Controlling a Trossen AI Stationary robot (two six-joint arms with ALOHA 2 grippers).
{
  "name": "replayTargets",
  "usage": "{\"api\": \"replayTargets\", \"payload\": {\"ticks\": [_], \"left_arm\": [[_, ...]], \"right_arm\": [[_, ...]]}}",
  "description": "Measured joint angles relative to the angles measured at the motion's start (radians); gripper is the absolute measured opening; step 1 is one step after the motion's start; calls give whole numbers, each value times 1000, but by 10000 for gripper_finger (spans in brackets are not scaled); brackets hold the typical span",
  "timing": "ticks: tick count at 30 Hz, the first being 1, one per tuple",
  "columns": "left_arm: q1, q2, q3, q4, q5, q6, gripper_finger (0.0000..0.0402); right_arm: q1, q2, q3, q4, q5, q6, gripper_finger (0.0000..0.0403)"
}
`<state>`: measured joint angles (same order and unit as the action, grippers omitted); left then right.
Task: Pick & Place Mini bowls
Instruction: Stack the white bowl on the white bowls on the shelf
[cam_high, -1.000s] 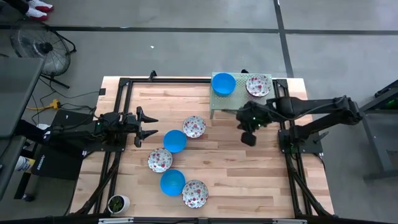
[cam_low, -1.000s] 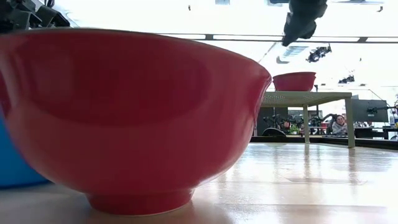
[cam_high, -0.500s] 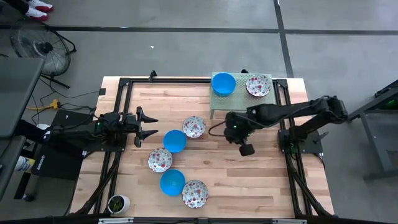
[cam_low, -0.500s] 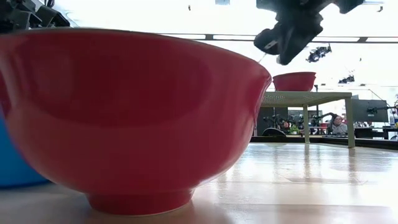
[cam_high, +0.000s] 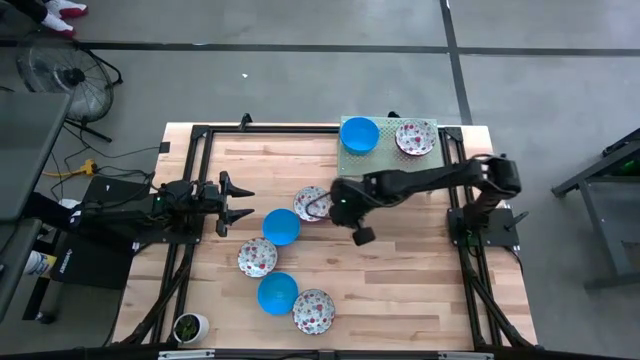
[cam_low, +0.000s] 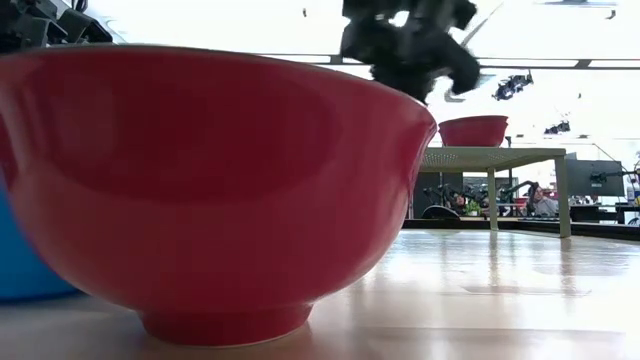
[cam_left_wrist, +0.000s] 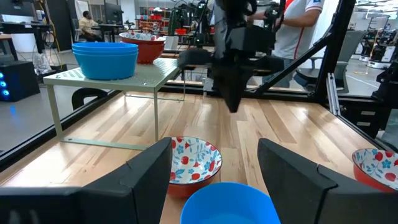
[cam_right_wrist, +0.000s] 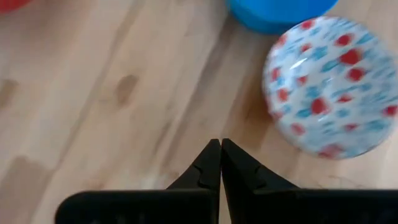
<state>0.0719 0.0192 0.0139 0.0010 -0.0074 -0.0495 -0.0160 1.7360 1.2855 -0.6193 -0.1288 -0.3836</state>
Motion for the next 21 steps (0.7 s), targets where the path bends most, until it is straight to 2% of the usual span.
{"api": "replayTargets", "payload": {"ticks": [4,9,15,21], "left_arm": [[0,0,0,0,0,0,232],[0,0,0,0,0,0,232],[0,0,0,0,0,0,232],[0,0,0,0,0,0,232]], "right_arm": [[-17,89,113,-50,29,-69,22],[-24,183,211,-106,30,-118,70],[-24,248,258,-110,77,-175,116],[-24,300,269,-96,147,-191,125]]}}
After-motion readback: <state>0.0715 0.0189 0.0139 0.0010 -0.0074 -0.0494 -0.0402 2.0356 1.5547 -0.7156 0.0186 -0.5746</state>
